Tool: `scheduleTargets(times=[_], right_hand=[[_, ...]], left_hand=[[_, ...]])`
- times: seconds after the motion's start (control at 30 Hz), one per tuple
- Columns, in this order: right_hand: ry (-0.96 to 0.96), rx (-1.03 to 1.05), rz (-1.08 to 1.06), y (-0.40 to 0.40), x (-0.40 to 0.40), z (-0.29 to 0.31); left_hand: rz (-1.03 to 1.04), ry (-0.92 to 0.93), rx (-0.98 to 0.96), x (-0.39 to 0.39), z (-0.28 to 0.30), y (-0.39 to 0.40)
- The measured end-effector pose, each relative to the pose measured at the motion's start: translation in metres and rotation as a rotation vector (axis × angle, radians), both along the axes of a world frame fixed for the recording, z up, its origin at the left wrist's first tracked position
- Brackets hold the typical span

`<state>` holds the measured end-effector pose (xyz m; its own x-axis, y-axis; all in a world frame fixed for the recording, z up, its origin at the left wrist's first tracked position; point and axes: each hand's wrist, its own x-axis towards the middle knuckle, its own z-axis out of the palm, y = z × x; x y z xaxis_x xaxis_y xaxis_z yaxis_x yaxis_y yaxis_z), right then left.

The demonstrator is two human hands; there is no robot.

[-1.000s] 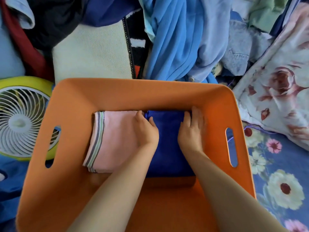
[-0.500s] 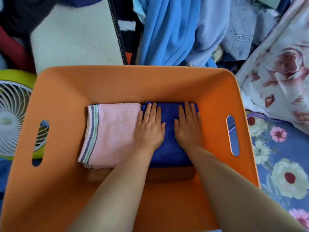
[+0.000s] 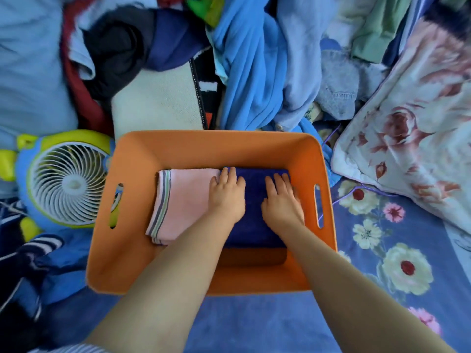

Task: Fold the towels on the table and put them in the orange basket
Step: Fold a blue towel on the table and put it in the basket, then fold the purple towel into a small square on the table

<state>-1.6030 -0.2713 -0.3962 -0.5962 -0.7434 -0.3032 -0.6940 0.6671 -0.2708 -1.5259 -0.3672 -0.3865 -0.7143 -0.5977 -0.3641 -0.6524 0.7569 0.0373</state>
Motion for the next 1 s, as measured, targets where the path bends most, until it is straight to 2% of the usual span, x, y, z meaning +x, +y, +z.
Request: scheduleTargets(times=[0.13, 0.43, 0.7, 0.87, 1.0], right_hand=[[0.059, -0.105, 0.043, 0.012, 0.000, 0.063], [0.168, -0.365, 0.052, 0.068, 0.039, 0.222], [0.312, -0.483, 0.021, 0.183, 0.111, 0.348], [0.415, -0.492, -0.061, 0.281, 0.172, 0.398], [0.493, -0.472, -0.173, 0.371, 0.221, 0.424]], left_hand=[[0.053, -0.068, -0.066, 0.008, 0.064, 0.016], [0.062, 0.079, -0.181, 0.056, 0.217, 0.083], [-0.018, 0.206, -0.332, 0.123, 0.339, 0.191], [-0.148, 0.300, -0.392, 0.172, 0.380, 0.269], [-0.285, 0.309, -0.372, 0.205, 0.389, 0.342]])
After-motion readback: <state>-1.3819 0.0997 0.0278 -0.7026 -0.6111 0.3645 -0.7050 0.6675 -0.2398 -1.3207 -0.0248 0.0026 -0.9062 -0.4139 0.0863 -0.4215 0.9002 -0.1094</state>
